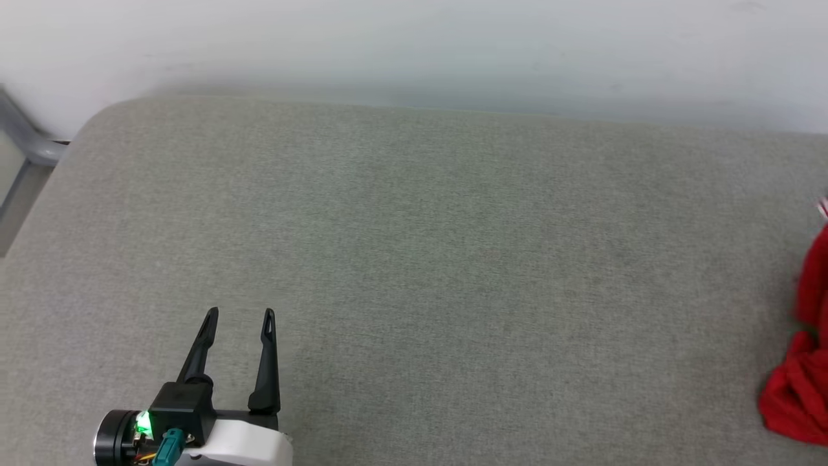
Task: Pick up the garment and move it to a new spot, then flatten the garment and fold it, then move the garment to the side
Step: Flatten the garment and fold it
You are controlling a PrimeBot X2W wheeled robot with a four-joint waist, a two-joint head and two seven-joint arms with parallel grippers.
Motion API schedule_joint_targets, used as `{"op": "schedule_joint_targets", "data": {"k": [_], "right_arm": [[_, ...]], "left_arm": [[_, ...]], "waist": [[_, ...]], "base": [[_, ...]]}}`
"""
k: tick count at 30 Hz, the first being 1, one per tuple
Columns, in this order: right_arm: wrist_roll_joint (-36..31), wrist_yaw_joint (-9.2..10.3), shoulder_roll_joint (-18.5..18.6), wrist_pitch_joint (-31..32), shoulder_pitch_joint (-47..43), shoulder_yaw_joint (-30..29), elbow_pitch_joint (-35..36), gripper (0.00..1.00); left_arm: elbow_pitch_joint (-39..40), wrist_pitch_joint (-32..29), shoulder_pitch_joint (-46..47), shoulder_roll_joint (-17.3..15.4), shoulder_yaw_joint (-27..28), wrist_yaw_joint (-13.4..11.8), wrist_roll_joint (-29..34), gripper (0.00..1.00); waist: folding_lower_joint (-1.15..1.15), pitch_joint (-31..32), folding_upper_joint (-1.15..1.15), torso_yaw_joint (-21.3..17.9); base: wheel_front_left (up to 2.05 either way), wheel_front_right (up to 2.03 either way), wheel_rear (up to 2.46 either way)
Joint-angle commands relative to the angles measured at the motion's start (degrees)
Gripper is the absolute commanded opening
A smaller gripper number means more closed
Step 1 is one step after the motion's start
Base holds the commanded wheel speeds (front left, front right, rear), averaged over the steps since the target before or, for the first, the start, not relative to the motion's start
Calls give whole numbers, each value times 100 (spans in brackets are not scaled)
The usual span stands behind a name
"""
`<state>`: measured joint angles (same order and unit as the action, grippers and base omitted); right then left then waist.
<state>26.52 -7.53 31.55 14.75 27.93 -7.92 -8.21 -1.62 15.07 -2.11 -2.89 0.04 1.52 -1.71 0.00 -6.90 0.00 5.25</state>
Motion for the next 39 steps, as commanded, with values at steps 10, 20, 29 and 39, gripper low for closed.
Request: {"op": "schedule_joint_targets", "data": {"k": [10, 20, 29, 39], "right_arm": [[-316, 6, -565, 481, 78, 1228, 913, 0], [-218, 8, -1137, 219, 790, 3304, -14, 0], [-196, 6, -2105, -380, 1567, 5074, -1618, 0], [92, 6, -2683, -382, 1760, 7032, -3173, 0]], "left_arm": [[5, 15, -23, 3, -74, -53, -94, 100], [-34, 15, 185, 4, -182, -107, -213, 100], [-99, 15, 385, 3, -361, -207, -369, 100], [-124, 15, 503, 4, -484, -293, -519, 100]], "waist": [[0, -71, 0, 445], [0, -363, 0, 770], [0, -620, 0, 1121], [0, -871, 0, 1377]], "base": [[0, 0, 0], [0, 0, 0], [0, 0, 0], [0, 0, 0]]}}
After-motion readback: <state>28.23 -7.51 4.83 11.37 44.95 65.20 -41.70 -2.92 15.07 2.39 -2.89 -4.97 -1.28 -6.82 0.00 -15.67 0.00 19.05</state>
